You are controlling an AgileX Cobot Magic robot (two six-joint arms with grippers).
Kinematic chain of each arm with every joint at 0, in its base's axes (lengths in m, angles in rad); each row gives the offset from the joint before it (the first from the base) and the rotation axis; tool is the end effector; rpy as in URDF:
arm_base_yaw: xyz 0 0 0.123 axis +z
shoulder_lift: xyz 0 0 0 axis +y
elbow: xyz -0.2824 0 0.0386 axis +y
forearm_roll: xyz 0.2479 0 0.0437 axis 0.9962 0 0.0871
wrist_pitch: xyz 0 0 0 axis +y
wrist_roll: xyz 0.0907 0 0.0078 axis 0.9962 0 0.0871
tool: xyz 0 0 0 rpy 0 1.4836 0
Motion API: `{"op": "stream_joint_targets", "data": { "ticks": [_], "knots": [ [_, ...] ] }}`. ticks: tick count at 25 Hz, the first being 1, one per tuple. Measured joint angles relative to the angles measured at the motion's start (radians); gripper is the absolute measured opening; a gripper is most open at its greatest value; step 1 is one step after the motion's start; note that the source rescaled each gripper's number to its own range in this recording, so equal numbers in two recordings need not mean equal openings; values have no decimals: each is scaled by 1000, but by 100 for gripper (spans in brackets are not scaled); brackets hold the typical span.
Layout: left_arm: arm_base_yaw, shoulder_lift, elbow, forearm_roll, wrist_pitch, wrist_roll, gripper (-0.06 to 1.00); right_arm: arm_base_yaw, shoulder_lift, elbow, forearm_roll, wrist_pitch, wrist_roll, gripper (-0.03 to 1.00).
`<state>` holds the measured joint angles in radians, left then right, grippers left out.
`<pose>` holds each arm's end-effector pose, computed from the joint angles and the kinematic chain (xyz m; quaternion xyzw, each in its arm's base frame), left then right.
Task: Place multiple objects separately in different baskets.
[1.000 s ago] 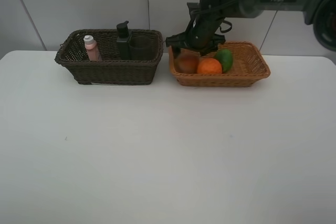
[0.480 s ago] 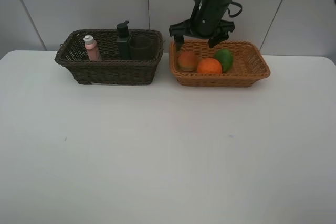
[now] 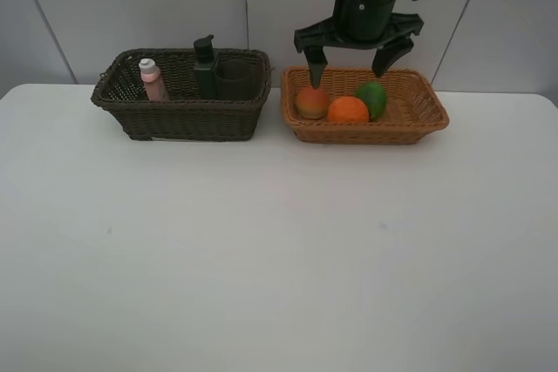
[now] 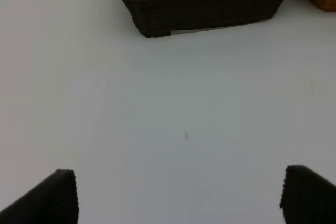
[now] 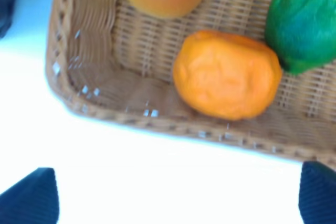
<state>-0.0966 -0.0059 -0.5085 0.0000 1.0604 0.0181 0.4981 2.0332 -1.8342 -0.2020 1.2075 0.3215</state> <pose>-0.0067 0.0007 0.2795 0.0487 0.8480 -0.0207 0.5274 0.3902 0.1928 0.2659 -0.1107 0.9811 -0.0402 0.1535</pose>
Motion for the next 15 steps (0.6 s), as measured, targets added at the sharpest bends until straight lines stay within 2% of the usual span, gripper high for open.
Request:
{"op": "stream_joint_targets", "data": {
  "ticks": [7, 8, 9, 15],
  "knots": [
    [0, 0, 0, 0, 0, 0, 100, -40, -222, 352, 19, -76, -1, 97],
    [0, 0, 0, 0, 0, 0, 100, -40, -222, 352, 19, -76, -1, 97],
    [0, 0, 0, 0, 0, 0, 100, -81, -306, 454, 19, -87, -1, 97],
    [0, 0, 0, 0, 0, 0, 100, -218, -609, 697, 15, -90, -16, 97]
  ]
}}
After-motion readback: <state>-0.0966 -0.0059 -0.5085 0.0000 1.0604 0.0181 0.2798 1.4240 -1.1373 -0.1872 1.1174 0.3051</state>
